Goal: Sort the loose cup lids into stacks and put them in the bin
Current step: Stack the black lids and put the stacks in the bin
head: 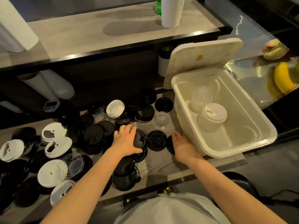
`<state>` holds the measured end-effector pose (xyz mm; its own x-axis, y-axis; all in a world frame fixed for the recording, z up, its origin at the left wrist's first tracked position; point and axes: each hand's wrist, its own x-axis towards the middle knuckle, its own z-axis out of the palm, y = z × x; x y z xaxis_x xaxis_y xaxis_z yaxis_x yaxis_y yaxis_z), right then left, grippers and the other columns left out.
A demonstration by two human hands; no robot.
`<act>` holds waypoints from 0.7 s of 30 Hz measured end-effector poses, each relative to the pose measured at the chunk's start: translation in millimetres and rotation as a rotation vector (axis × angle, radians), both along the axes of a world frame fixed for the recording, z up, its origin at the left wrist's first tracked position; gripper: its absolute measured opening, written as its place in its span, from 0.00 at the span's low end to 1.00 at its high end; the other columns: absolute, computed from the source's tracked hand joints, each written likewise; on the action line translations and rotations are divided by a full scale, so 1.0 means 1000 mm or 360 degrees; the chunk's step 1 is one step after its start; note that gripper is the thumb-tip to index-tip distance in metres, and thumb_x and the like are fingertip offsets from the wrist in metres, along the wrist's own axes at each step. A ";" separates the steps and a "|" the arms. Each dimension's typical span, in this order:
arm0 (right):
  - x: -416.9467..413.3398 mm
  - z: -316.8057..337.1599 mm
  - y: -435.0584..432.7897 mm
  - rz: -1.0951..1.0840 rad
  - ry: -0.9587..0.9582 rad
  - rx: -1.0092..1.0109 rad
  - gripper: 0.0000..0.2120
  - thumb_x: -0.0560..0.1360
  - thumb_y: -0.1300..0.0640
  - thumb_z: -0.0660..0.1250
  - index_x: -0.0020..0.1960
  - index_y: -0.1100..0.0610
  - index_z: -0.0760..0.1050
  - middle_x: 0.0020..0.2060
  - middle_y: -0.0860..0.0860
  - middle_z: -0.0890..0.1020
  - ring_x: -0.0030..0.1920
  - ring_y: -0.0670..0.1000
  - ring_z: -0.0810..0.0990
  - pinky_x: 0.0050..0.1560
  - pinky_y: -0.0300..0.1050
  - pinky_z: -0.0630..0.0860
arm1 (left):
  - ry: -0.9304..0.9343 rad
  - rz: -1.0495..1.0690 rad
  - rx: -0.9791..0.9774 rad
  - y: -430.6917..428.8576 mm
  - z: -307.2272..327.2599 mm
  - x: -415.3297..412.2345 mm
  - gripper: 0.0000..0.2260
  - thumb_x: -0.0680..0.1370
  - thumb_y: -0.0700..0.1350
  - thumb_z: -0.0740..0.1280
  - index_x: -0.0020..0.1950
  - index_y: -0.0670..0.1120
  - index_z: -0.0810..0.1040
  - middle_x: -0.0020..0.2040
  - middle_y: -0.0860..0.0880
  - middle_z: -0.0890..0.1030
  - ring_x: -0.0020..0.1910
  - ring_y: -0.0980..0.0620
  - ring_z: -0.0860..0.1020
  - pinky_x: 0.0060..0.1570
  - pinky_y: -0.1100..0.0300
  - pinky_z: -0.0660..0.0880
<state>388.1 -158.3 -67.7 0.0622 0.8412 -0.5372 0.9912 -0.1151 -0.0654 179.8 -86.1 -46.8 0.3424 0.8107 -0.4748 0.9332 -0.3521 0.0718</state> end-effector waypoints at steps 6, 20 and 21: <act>-0.005 0.016 -0.004 -0.0091 0.0115 0.0178 0.36 0.68 0.51 0.73 0.70 0.58 0.59 0.65 0.55 0.65 0.63 0.57 0.68 0.57 0.47 0.71 | -0.0334 0.0049 0.0286 -0.006 0.010 0.001 0.34 0.75 0.60 0.63 0.76 0.47 0.56 0.76 0.49 0.55 0.74 0.47 0.51 0.70 0.46 0.54; -0.057 0.056 0.018 0.0366 0.0950 0.0893 0.42 0.68 0.49 0.74 0.76 0.57 0.57 0.71 0.52 0.63 0.71 0.52 0.62 0.67 0.44 0.65 | -0.1519 0.0912 -0.0367 -0.025 0.035 -0.030 0.13 0.75 0.50 0.66 0.40 0.41 0.77 0.31 0.49 0.79 0.34 0.59 0.76 0.38 0.61 0.73; -0.058 0.052 0.019 0.0326 0.0968 0.0856 0.41 0.70 0.49 0.73 0.76 0.56 0.56 0.72 0.52 0.62 0.72 0.51 0.61 0.68 0.44 0.65 | -0.1513 0.0995 -0.0370 -0.025 0.034 -0.037 0.14 0.75 0.50 0.66 0.45 0.39 0.78 0.38 0.41 0.80 0.38 0.52 0.77 0.43 0.52 0.76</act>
